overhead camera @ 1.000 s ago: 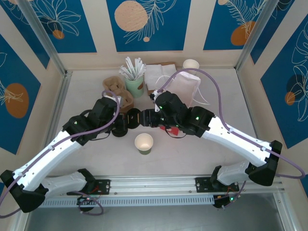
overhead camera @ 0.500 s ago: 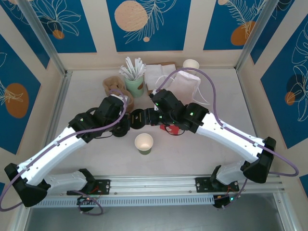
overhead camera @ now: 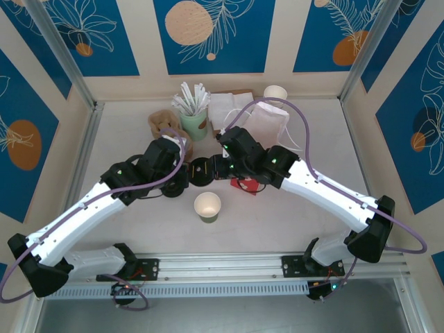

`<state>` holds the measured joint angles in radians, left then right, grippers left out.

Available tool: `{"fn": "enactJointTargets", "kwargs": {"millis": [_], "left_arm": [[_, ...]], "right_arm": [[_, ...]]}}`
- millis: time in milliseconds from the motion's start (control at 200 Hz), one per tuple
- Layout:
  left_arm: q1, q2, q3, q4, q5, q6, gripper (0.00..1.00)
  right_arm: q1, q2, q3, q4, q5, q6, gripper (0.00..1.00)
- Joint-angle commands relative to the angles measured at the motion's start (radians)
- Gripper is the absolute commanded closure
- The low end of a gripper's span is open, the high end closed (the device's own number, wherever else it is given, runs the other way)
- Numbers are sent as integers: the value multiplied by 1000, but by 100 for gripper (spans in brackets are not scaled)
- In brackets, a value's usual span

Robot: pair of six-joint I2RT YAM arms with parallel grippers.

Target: Pack the takeout coffee

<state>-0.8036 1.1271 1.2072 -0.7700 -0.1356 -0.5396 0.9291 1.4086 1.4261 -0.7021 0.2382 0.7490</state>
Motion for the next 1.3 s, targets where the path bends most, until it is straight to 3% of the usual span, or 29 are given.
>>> {"fn": "enactJointTargets", "kwargs": {"millis": [0, 205, 335, 550, 650, 765, 870, 1040, 1295], "left_arm": [[-13, -7, 38, 30, 8, 16, 94], [-13, -16, 58, 45, 81, 33, 90], [-14, -40, 78, 47, 106, 68, 66], [-13, -123, 77, 88, 104, 245, 49], [-13, -176, 42, 141, 123, 373, 35], [-13, -249, -17, 223, 223, 514, 23], [-13, -297, -63, 270, 297, 637, 22], [-14, -326, -123, 283, 509, 882, 23], [-46, -301, -176, 314, 530, 1028, 24]], "right_arm": [[-11, 4, 19, -13, -37, 1, 82], [-34, -7, -6, -9, -52, 18, 95], [-54, -20, -22, -11, -76, 24, 98], [-84, -20, -9, -70, -149, 9, 100], [-93, -19, 9, -111, -192, 1, 100], [-106, -27, 25, -163, -273, -1, 100], [-125, -35, 38, -222, -336, -7, 100], [-173, -58, 37, -282, -427, -8, 100], [-255, -78, 28, -366, -514, -41, 100]]}}
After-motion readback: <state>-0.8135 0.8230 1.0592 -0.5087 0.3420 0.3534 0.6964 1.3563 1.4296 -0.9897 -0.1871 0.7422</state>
